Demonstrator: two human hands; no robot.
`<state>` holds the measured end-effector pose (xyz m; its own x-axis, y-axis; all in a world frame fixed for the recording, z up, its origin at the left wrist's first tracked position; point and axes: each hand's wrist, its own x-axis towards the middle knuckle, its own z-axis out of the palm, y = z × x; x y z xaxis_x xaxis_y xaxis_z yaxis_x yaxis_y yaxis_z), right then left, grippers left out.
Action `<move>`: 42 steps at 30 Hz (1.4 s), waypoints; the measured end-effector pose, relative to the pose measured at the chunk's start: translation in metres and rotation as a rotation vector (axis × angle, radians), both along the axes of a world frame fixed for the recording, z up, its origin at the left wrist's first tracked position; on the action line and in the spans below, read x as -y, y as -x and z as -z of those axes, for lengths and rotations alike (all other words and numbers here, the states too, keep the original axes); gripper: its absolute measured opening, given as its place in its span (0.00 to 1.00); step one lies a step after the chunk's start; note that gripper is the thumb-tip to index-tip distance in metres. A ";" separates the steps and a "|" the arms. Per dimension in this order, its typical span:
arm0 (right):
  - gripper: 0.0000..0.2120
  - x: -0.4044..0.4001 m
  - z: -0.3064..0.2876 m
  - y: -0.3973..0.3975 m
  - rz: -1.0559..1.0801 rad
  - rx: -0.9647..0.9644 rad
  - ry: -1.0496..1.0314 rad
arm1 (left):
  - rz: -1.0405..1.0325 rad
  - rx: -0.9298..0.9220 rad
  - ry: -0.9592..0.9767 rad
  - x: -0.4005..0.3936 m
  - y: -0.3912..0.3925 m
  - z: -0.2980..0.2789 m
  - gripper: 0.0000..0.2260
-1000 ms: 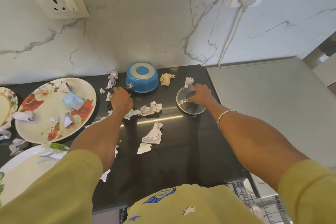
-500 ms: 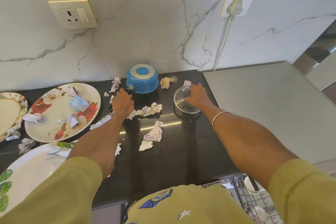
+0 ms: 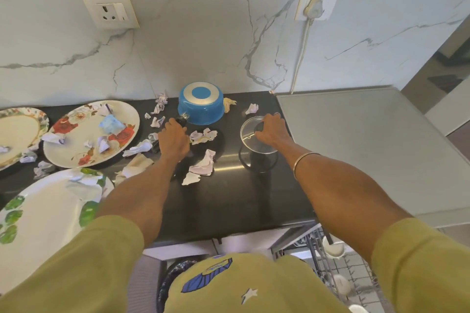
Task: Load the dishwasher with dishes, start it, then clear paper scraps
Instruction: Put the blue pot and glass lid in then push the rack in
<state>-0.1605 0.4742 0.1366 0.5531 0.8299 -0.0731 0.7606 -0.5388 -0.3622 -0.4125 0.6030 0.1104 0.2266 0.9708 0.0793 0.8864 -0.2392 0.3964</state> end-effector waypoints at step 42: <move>0.23 0.404 0.027 0.150 0.061 0.022 0.049 | 0.109 0.025 0.080 0.421 0.121 0.036 0.12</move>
<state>-0.3101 0.0702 0.1097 0.6047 0.7900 -0.1007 0.7329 -0.6015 -0.3180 -0.5331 0.1820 0.0742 0.3301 0.9439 0.0096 0.8464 -0.3005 0.4397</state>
